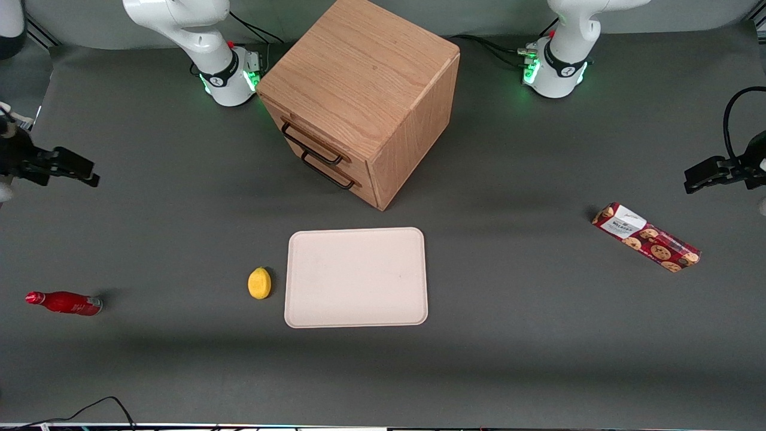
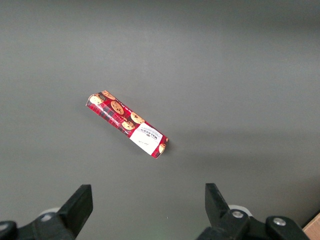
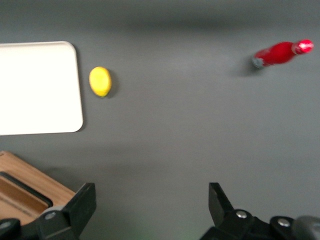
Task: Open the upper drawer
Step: 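Move the right gripper toward the upper drawer's black handle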
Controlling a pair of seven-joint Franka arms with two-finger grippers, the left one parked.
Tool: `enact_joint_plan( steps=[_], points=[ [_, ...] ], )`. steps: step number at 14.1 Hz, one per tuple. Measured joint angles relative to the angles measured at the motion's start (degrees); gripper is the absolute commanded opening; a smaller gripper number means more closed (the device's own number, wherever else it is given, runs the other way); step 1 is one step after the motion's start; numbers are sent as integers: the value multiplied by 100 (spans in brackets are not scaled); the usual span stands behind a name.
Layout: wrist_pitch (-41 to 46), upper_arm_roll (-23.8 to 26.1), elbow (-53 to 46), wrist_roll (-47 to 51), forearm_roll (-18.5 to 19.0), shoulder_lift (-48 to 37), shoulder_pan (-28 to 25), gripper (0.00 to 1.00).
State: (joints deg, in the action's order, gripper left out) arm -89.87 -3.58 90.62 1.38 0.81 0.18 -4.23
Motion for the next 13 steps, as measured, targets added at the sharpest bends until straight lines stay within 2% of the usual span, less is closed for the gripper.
enact_joint_plan(
  steps=[13],
  points=[
    [75, -11, -1, 60, -35, 56, -2646, 100]
  ],
)
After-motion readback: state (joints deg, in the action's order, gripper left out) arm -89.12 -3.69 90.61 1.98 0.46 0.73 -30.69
